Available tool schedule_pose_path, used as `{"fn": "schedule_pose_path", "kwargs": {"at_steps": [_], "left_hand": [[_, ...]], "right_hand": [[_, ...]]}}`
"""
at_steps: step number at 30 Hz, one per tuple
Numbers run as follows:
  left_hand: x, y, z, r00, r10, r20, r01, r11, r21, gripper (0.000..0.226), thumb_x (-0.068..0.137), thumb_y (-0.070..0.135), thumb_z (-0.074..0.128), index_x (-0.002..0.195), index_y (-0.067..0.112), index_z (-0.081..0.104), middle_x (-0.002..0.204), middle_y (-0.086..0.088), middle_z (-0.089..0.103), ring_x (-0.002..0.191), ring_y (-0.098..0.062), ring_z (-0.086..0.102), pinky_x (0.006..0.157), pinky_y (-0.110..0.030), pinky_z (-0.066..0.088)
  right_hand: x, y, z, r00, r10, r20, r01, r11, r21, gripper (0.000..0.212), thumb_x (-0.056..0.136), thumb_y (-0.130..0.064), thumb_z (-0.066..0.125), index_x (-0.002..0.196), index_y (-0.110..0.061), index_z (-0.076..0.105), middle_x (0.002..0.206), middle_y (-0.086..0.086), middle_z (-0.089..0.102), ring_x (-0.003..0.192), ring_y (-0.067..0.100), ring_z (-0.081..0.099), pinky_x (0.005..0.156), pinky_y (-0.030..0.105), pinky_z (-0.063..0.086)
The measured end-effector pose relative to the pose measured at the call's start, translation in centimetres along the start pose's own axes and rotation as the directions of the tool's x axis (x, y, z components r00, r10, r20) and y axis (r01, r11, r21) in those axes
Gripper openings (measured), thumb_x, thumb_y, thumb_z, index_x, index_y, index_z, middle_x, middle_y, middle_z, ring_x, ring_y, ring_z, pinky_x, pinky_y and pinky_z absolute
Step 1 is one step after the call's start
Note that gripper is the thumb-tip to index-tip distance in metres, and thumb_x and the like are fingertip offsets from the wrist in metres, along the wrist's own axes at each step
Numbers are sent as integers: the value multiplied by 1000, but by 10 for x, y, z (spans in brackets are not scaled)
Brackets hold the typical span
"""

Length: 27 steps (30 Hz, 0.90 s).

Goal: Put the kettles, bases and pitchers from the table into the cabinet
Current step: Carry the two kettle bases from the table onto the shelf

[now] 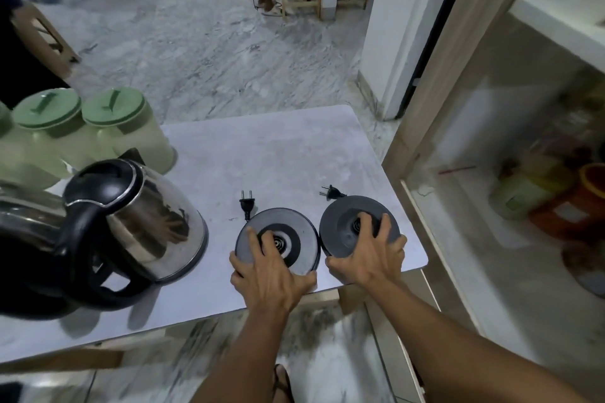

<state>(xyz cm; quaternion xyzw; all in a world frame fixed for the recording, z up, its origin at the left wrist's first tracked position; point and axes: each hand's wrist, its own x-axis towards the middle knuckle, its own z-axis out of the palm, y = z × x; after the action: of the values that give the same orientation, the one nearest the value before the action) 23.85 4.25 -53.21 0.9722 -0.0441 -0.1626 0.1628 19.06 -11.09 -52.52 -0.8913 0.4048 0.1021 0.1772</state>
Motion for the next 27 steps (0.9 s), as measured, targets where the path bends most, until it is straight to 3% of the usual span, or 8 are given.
{"fn": "schedule_pose_path", "kwargs": {"at_steps": [8,17,23,27], "left_hand": [[-9,-26,3,985,64,161,-93,980,177,129,57,78,70,153,26,1,164,-11,-21,146,-52,1,116,-58,19],[-10,-31,-7,991,95,95,-109,981,159,113,56,58,80,141,31,11,164,-2,-13,141,-49,14,101,-54,39],[-16,-16,-47,986,165,26,-167,977,134,110,55,63,79,139,30,16,164,-3,-7,142,-52,13,102,-58,37],[-16,3,-95,965,261,4,-260,960,103,111,58,52,83,143,29,16,164,-5,-9,142,-53,9,103,-61,35]], "right_hand": [[-12,4,13,1000,-8,28,7,999,33,105,60,-62,72,144,-35,16,159,9,4,130,50,26,104,49,40],[-24,4,9,1000,-23,18,22,1000,22,106,59,-62,76,143,-35,18,159,10,4,131,50,26,104,51,39],[-40,-10,-23,998,-19,-60,24,997,77,101,61,-60,77,141,-35,21,160,10,2,131,49,23,106,51,35],[-57,-22,-68,985,-8,-173,24,996,92,102,64,-59,79,143,-34,21,163,11,0,138,54,14,110,55,31]]}}
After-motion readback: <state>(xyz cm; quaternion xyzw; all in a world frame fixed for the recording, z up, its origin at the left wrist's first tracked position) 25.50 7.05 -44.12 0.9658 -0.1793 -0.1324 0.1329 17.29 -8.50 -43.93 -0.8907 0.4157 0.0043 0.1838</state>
